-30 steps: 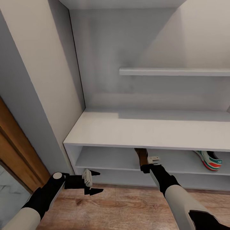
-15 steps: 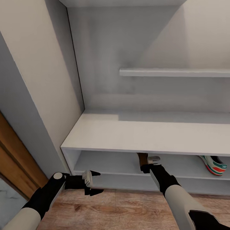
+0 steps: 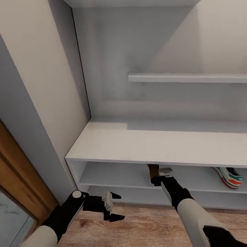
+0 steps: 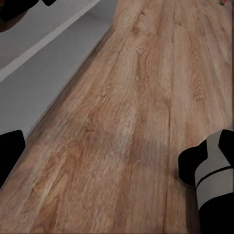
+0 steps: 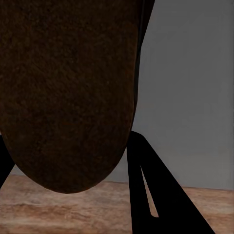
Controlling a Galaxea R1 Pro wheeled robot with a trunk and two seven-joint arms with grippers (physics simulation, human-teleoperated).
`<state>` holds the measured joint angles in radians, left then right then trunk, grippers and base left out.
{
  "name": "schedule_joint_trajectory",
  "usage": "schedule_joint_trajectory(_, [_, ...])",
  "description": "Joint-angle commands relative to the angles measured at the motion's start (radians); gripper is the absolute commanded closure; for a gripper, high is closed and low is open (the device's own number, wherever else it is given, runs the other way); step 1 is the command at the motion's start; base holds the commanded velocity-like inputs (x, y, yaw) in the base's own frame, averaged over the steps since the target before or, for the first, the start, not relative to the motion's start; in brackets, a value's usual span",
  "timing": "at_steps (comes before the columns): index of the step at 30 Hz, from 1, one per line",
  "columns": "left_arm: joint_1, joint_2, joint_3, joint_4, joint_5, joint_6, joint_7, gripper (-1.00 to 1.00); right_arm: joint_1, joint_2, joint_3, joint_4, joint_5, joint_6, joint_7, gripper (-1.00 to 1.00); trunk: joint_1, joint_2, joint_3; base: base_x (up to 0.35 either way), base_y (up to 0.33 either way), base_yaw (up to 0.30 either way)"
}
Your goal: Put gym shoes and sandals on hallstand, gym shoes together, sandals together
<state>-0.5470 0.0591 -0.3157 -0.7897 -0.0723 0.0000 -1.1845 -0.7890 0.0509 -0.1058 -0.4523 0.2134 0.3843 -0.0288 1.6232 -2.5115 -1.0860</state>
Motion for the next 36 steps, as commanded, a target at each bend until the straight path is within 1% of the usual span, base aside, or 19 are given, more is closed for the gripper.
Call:
schedule_joint_trajectory(1, [0.0, -0.003, -0.002, 0.001, -0.003, 0.0, -0.001, -1.0, -0.001, 0.001, -0.006, -0.002, 0.007, 0.005, 0.0, 1.0, 0.0, 0.0, -0.001, 0.0, 0.0, 0.0])
schedule_joint_trajectory(4, [0.0, -0.009, -0.002, 0.004, -0.003, 0.0, -0.001, -1.0, 0.0, 0.001, -0.006, -0.002, 0.007, 0.005, 0.0, 1.0, 0.0, 0.0, -0.001, 0.0, 0.0, 0.0])
schedule_joint_trajectory(10, [0.0, -0.01, -0.002, 0.004, -0.003, 0.0, -0.002, -1.0, 0.0, 0.001, -0.006, -0.001, 0.007, 0.005, 0.0, 1.0, 0.0, 0.0, -0.001, 0.004, 0.0, 0.0])
schedule_joint_trajectory(20, [0.0, -0.01, -0.002, 0.004, -0.004, 0.0, -0.003, -1.0, 0.0, 0.001, -0.006, 0.0, 0.007, 0.005, 0.0, 1.0, 0.0, 0.0, -0.001, 0.13, 0.0, 0.0])
schedule_joint_trajectory(36, [0.0, -0.01, -0.002, 0.004, -0.003, 0.0, -0.003, -1.0, 0.0, 0.001, -0.006, 0.001, 0.007, 0.005, 0.0, 1.0, 0.0, 0.0, -0.001, 0.003, 0.0, 0.0])
